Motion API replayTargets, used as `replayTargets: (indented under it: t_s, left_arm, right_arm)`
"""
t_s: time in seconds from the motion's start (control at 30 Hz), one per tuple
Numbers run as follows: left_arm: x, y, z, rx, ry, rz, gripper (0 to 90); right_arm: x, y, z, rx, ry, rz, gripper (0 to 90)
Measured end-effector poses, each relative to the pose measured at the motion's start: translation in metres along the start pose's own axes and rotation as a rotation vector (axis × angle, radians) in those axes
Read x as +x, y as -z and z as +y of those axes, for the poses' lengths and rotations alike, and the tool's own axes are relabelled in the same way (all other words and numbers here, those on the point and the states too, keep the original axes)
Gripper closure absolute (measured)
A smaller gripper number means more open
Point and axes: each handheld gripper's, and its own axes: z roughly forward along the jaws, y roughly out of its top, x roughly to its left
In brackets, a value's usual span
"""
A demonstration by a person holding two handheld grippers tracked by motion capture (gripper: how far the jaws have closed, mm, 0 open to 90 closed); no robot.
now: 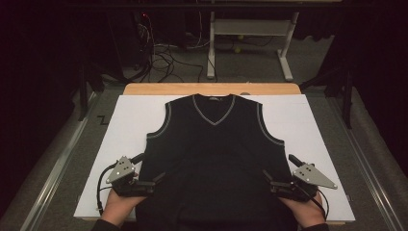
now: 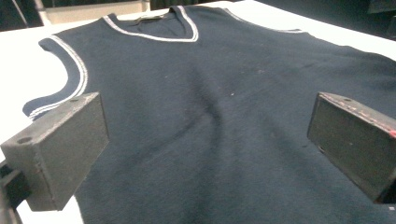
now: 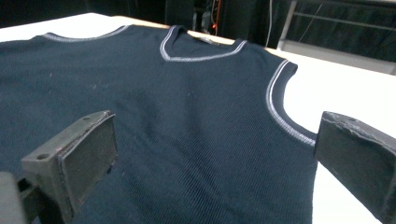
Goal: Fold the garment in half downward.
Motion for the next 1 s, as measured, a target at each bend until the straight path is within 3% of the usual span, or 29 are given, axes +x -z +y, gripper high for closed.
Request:
replayTargets:
  t_s: [0.43,0.6,0.73,1.0]
  left_arm:
    - [0.002,0.0,-0.001,-0.025,0.014,0.024,0.0]
    - [0.007,-0.001,-0.001,-0.001,0.05,0.02,0.0]
    - [0.012,-0.005,0.002,0.001,0.093,0.026,0.0]
    - [0.021,-0.018,0.013,0.022,0.086,0.056,0.0]
  right_arm:
    - [-0.001,0.0,0.0,-0.005,-0.017,0.008,0.0]
    - [0.0,-0.001,0.002,-0.003,-0.014,0.003,0.0]
    - [-0.001,-0.006,0.004,-0.002,-0.016,0.001,0.0]
    - [-0.012,-0.027,0.017,-0.006,-0.05,-0.02,0.0]
